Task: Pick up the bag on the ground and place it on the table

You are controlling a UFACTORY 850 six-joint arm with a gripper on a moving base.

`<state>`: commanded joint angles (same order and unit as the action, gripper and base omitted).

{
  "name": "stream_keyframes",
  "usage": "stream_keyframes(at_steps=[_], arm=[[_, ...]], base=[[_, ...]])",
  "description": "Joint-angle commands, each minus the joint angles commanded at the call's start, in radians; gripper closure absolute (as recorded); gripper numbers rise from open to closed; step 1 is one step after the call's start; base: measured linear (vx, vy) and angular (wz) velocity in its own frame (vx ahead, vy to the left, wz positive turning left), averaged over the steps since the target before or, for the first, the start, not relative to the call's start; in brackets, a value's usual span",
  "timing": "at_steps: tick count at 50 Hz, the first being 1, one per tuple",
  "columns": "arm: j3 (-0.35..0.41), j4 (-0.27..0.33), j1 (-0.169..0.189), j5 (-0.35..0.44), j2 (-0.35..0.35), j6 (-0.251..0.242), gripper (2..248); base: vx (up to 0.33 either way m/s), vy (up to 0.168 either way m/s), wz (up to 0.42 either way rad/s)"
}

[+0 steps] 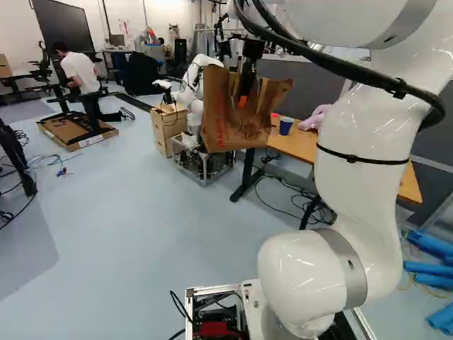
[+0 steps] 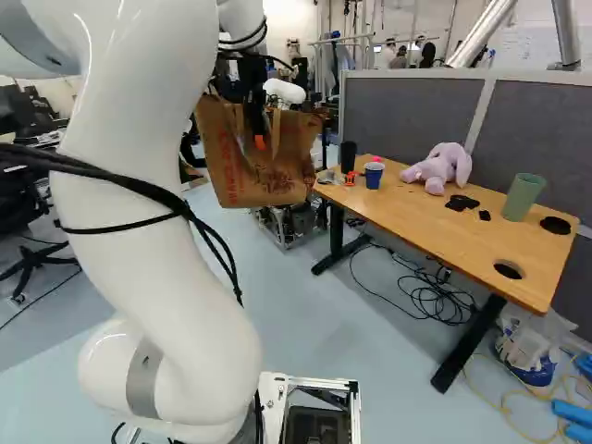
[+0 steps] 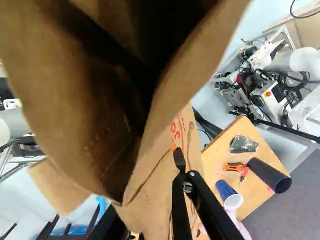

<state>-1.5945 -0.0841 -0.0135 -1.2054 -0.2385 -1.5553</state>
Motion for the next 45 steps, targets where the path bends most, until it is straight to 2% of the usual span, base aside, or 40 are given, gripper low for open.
stream_keyframes(at_steps=[45], arm=[[0.0, 0.0, 0.0, 0.0, 0.0, 0.0, 232]], base=[[0.003, -0.051, -0.262]])
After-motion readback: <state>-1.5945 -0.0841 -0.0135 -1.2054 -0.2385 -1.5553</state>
